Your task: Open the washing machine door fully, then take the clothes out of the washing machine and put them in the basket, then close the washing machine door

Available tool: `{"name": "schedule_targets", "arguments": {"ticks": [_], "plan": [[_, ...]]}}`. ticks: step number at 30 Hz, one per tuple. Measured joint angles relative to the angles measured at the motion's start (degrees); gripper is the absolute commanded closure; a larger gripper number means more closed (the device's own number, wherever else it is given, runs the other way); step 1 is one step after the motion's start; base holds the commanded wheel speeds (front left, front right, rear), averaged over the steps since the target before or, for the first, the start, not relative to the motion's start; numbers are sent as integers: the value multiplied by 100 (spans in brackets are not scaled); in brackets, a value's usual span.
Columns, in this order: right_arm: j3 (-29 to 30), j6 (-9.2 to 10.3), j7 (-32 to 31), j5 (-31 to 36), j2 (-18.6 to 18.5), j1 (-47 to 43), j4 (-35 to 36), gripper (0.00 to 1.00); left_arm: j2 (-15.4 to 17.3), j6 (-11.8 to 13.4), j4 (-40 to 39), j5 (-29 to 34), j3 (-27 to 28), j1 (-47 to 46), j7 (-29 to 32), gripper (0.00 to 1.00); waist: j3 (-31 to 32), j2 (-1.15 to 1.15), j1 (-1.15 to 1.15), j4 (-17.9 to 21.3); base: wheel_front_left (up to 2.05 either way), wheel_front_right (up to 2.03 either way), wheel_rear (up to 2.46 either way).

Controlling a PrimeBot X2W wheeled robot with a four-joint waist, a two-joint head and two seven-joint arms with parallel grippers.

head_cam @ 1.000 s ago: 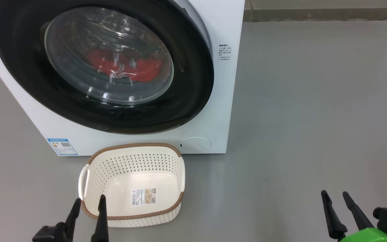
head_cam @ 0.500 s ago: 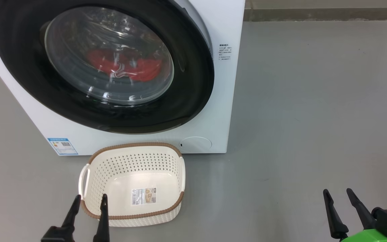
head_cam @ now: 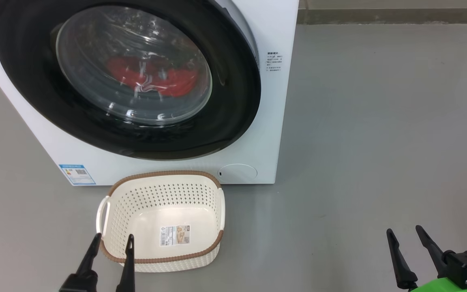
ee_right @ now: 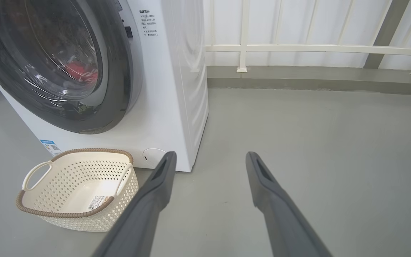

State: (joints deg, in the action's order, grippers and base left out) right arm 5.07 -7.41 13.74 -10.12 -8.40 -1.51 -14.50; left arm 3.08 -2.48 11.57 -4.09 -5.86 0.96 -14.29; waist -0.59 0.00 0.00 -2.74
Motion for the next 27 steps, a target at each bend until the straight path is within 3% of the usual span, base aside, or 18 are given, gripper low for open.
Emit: {"name": "schedule_targets", "arguments": {"ticks": [7, 8, 9, 10, 16, 23, 27], "plan": [[-21, 0, 1, -16, 3, 0, -8, 0, -14, -79, 52, -1, 44, -1, 0, 0, 9, 0, 0, -1, 0, 0, 0], [-25, 0, 2, -75, 10, 0, -9, 57, -16, -81, 54, -1, 46, -1, 0, 0, 7, 0, 0, -2, 0, 0, 0], [-26, 0, 10, -147, 26, 0, -9, 95, -19, -81, 54, -1, 51, -1, 0, 0, 6, 0, 0, -1, 0, 0, 0], [-33, 0, 30, -211, 41, 1, -9, 100, -23, -81, 54, -2, 58, -1, 0, 0, 3, 0, 0, 2, 0, 0, 0], [-190, 0, 48, -868, 85, 218, -45, 100, -45, -82, 53, -8, 68, -2, 0, 0, -58, 0, 0, 32, 0, 0, 0], [-281, 0, 54, -2257, 68, 1438, 56, 100, -48, -81, 48, -63, -22, -42, 0, 0, -231, 0, 0, 10, 0, 0, 0], [-254, 1, 57, -2682, -103, 2022, 114, 100, -53, -70, 7, -172, -147, -192, 0, 0, -307, 0, 0, -98, 0, 0, 0]]}}
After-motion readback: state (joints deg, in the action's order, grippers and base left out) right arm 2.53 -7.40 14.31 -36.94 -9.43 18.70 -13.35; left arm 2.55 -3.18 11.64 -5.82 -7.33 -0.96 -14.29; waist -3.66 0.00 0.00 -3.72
